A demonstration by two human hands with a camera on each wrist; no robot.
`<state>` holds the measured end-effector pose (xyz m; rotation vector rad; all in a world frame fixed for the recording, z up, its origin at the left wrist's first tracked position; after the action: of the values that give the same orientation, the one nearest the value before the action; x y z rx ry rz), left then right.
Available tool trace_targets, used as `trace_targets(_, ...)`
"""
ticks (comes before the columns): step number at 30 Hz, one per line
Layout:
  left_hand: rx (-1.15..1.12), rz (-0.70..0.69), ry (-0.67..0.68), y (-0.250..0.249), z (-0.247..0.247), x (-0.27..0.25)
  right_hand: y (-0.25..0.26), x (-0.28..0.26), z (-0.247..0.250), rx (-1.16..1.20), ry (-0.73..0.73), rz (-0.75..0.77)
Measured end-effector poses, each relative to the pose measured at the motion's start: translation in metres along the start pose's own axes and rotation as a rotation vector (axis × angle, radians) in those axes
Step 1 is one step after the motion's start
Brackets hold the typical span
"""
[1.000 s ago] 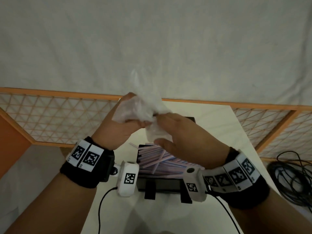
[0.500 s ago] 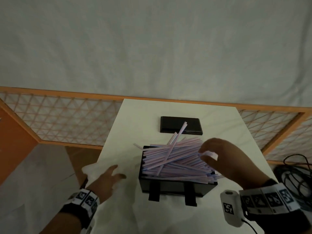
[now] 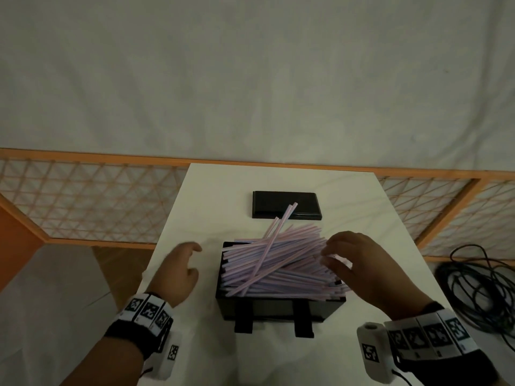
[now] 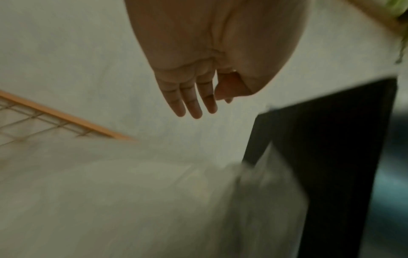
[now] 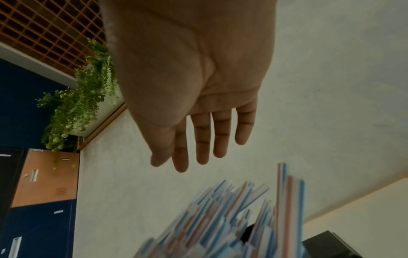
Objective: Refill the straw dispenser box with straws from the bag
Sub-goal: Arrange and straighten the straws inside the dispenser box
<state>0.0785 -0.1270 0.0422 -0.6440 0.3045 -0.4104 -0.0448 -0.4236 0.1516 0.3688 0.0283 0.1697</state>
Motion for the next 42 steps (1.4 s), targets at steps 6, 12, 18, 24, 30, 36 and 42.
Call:
trace_targets(6,0.156,-0.106,0.331,-0.106,-0.008,0.017,0.015,0.000,-0.020,-0.100,0.217,0.000)
trace_targets(12,0.711,-0.209,0.507,-0.158,-0.061,0.037,0.028,0.004,-0.050,-0.253,0.239,0.140)
trace_targets(18,0.757,-0.291,0.551,-0.170,-0.087,0.040,0.022,0.018,-0.046,-0.309,0.134,0.163)
trace_targets(24,0.808,-0.311,0.541,-0.175,-0.086,0.044,0.020,0.023,-0.044,-0.317,0.071,0.130)
trace_targets(30,0.787,-0.321,0.548,-0.173,-0.091,0.042,0.038,0.012,-0.048,-0.366,0.052,0.179)
trace_targets(36,0.825,-0.326,0.618,-0.172,-0.095,0.043,0.015,0.035,-0.082,-0.504,0.304,0.147)
trace_targets(42,0.906,-0.298,0.641,-0.178,-0.094,0.056,0.009,0.045,-0.079,-0.464,0.278,0.174)
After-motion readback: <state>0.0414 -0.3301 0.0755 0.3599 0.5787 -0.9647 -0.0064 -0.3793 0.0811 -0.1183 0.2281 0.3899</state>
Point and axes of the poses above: each hand's wrist, its own x-axis towards the middle knuckle, its own z-axis out of the back of the hand, y = z × x, the point moved 10 cm from there along x, towards the middle knuckle, and after that the axes turned 14 degrees about y, right-handed, at the moved point
